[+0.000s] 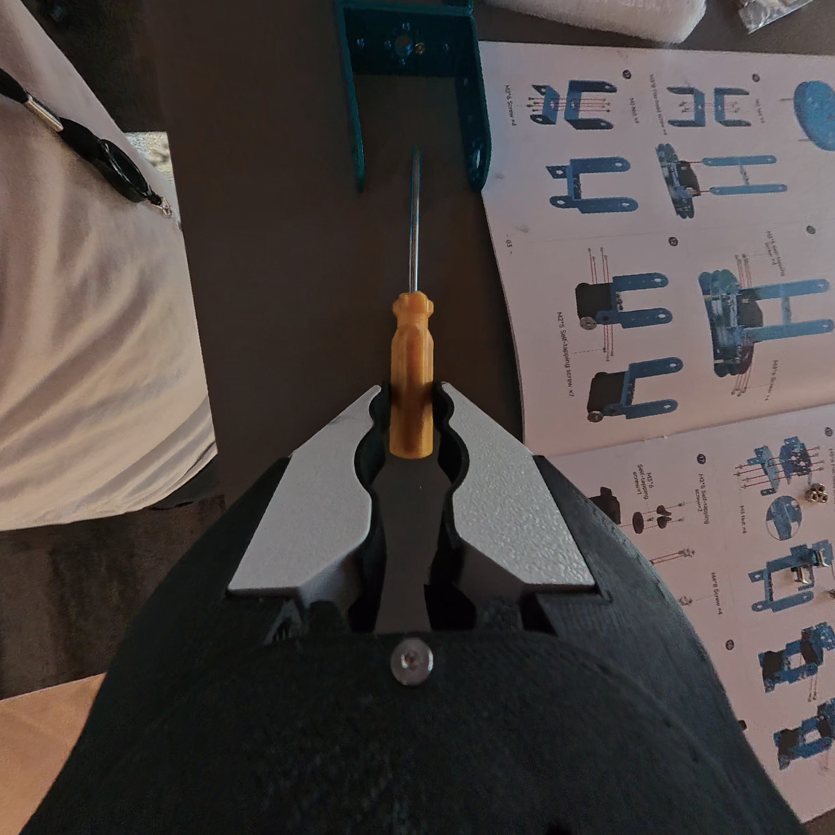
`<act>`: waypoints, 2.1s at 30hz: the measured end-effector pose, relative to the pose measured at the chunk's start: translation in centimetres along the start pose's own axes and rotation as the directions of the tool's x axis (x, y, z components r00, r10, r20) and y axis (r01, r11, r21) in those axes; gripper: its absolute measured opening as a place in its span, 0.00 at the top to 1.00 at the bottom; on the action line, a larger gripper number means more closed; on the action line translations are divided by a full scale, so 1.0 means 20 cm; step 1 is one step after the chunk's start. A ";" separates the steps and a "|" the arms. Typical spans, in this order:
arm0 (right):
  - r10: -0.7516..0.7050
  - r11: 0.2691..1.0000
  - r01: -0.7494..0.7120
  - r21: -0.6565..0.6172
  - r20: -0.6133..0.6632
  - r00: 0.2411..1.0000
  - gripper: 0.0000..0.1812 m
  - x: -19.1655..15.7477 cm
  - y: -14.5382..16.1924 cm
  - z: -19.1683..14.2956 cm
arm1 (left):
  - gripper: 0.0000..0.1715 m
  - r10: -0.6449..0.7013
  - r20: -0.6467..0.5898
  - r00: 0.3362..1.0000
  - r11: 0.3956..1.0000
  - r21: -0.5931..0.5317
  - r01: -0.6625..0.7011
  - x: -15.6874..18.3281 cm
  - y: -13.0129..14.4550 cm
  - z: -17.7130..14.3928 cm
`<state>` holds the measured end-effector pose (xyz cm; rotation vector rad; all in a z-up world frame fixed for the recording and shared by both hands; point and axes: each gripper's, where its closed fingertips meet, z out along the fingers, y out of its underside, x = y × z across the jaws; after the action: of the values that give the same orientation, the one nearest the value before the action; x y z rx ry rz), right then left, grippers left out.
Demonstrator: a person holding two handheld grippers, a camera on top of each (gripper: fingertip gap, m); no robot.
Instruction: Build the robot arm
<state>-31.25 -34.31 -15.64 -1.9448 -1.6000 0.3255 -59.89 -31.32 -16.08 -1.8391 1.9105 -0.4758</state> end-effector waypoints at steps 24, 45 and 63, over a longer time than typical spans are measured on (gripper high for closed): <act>-0.210 0.971 0.229 0.063 -0.223 0.952 0.90 0.06 -0.13 -0.06 | 0.97 -0.035 0.034 0.999 0.992 0.121 0.031 -0.01 -0.33 0.02; -0.219 0.968 0.236 0.088 -0.166 0.962 0.90 0.08 -0.13 0.03 | 0.97 0.158 -0.065 0.985 0.987 0.032 -0.156 -0.04 -0.52 0.30; -0.228 0.959 0.250 0.135 -0.159 0.961 0.90 0.10 -0.14 0.02 | 0.97 0.146 -0.069 0.987 0.986 0.093 -0.139 -0.06 -0.55 0.30</act>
<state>-33.35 -32.00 -13.98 -1.6017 -1.6441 0.1996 -47.37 -30.39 -15.17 -1.6369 2.0208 -0.5787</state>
